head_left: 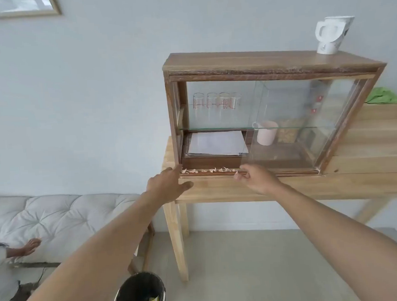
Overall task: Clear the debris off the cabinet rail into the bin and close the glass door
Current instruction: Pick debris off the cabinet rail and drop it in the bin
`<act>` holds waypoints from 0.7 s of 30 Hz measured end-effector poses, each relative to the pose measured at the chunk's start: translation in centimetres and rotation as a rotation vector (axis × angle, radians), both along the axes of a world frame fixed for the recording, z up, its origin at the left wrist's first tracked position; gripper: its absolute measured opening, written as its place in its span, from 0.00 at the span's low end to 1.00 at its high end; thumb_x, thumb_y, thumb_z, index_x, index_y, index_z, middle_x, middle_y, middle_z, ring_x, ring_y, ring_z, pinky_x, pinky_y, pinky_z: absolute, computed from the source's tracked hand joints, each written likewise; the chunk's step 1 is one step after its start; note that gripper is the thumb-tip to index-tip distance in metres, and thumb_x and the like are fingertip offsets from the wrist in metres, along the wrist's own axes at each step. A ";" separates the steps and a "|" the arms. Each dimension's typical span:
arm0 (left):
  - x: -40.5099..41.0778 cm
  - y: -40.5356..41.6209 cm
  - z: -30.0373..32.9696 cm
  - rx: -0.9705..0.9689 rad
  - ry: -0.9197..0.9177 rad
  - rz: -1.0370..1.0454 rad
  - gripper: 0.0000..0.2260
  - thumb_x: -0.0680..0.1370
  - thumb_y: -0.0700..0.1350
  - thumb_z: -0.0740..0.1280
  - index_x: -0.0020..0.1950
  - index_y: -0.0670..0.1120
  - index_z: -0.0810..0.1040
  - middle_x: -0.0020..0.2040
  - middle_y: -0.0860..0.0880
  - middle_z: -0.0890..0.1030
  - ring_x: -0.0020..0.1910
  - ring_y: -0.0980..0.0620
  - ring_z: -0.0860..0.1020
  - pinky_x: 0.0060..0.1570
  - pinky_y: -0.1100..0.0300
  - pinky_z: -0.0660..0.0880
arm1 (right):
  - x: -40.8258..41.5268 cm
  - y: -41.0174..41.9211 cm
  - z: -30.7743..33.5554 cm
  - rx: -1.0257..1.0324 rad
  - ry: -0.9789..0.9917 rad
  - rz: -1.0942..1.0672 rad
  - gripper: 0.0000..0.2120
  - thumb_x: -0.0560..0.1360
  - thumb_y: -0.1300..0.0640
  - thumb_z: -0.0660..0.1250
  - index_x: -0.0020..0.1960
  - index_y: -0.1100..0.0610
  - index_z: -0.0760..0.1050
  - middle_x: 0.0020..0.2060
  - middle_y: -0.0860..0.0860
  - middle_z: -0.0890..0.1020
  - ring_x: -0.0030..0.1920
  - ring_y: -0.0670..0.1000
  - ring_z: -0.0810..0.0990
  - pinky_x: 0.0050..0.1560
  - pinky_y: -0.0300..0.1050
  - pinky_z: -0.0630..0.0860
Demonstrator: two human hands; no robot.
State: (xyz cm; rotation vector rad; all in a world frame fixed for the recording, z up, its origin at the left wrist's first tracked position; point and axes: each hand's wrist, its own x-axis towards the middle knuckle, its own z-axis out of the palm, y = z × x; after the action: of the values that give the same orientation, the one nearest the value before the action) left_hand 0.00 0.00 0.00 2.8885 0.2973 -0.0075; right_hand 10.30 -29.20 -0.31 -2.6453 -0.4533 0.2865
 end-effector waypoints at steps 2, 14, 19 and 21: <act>1.5 0.0 -1.1 -0.028 0.014 0.041 0.35 0.79 0.70 0.63 0.82 0.56 0.61 0.70 0.50 0.80 0.67 0.43 0.79 0.56 0.46 0.77 | 1.4 0.2 -0.9 -0.016 0.001 -0.023 0.31 0.83 0.38 0.64 0.81 0.52 0.70 0.74 0.54 0.80 0.74 0.58 0.78 0.71 0.56 0.75; 7.6 0.2 -7.9 0.016 -0.126 0.226 0.18 0.85 0.59 0.59 0.74 0.62 0.73 0.54 0.44 0.87 0.50 0.36 0.84 0.42 0.50 0.70 | 5.2 0.9 -6.0 -0.091 -0.173 -0.043 0.21 0.85 0.44 0.59 0.76 0.39 0.75 0.64 0.48 0.87 0.65 0.60 0.84 0.52 0.51 0.78; 7.9 0.7 -8.6 0.012 -0.225 0.194 0.11 0.85 0.56 0.61 0.56 0.56 0.83 0.44 0.43 0.87 0.40 0.35 0.82 0.37 0.51 0.71 | 5.3 0.7 -6.8 0.000 -0.230 -0.110 0.16 0.84 0.43 0.63 0.69 0.36 0.81 0.57 0.45 0.90 0.58 0.58 0.87 0.47 0.49 0.75; 8.1 0.8 -8.4 0.007 -0.233 0.181 0.12 0.86 0.54 0.62 0.50 0.52 0.82 0.41 0.42 0.85 0.37 0.36 0.78 0.36 0.50 0.72 | 5.4 0.7 -6.8 0.013 -0.238 -0.122 0.15 0.84 0.41 0.64 0.67 0.36 0.83 0.52 0.46 0.91 0.54 0.59 0.87 0.46 0.49 0.76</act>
State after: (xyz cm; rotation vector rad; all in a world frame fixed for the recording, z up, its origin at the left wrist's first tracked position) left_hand 8.09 0.82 -8.42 2.8206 0.5120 0.3584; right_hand 15.66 -28.49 -7.09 -2.6916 -0.3636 -0.0696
